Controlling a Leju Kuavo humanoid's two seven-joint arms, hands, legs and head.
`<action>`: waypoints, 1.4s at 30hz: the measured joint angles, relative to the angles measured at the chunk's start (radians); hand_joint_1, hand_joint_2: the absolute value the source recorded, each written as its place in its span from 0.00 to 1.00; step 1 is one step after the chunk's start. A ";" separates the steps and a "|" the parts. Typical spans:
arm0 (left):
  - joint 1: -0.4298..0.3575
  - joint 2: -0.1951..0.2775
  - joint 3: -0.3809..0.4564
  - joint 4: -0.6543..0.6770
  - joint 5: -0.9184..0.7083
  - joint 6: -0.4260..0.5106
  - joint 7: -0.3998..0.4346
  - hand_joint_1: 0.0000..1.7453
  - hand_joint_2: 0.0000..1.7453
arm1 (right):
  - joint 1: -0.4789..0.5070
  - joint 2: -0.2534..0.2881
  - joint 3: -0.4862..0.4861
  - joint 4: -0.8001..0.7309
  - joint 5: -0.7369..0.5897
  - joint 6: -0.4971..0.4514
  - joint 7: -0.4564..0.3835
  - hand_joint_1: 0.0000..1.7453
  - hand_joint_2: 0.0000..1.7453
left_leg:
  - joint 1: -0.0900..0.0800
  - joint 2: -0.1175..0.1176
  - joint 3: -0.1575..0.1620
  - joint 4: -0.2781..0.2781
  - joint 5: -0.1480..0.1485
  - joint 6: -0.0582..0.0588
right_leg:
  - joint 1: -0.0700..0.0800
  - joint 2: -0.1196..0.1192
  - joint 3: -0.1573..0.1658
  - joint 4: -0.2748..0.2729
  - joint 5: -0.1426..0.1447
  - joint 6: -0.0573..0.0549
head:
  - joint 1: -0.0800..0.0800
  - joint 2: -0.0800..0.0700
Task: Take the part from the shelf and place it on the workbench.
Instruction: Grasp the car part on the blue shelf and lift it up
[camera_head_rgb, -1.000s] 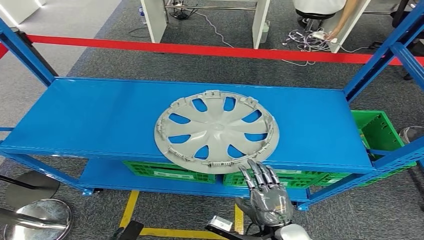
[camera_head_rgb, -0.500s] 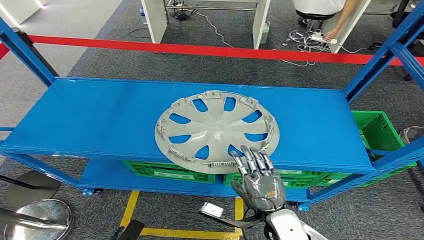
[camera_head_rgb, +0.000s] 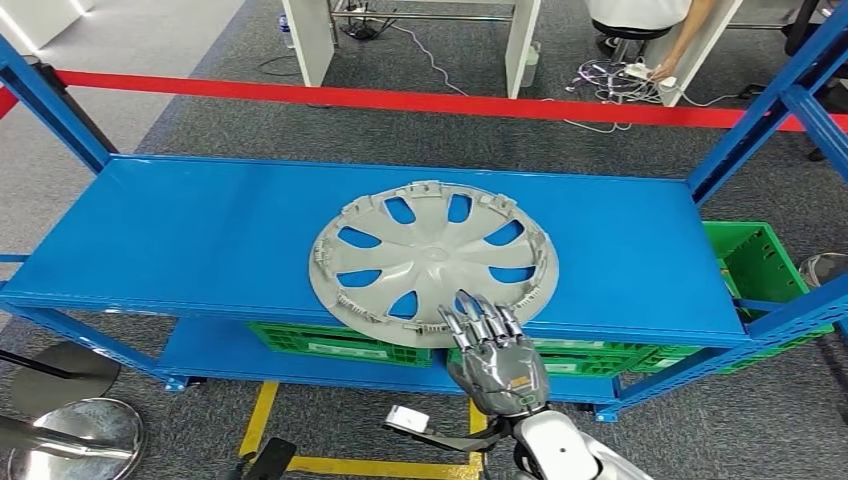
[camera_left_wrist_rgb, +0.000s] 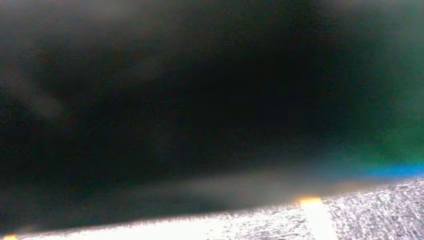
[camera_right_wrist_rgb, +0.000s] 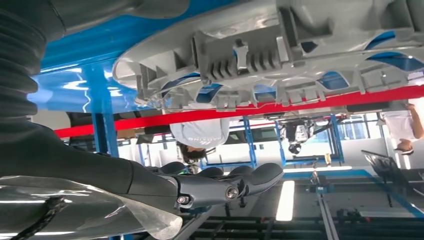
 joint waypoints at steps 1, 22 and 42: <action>0.000 0.000 0.000 0.000 0.000 0.000 0.000 0.00 0.00 | 0.000 0.001 0.001 0.005 0.000 0.000 -0.004 0.00 1.00 | 0.000 0.000 0.000 0.000 0.000 0.000 | 0.000 0.000 0.000 0.000 0.000 0.000 | 0.000 0.000; -0.004 -0.003 0.000 0.000 -0.010 -0.002 0.000 0.00 0.00 | -0.027 0.026 0.090 0.118 0.001 -0.002 -0.052 0.00 1.00 | 0.000 0.000 0.001 0.000 0.000 0.000 | 0.000 0.000 -0.002 0.000 0.000 0.000 | 0.000 0.000; -0.008 -0.004 0.000 0.000 -0.029 -0.013 0.016 0.00 0.00 | -0.096 0.084 0.094 0.177 0.000 -0.002 -0.037 0.00 1.00 | 0.000 0.000 0.001 0.000 0.000 0.000 | 0.000 0.000 0.000 0.000 0.000 0.000 | 0.000 0.000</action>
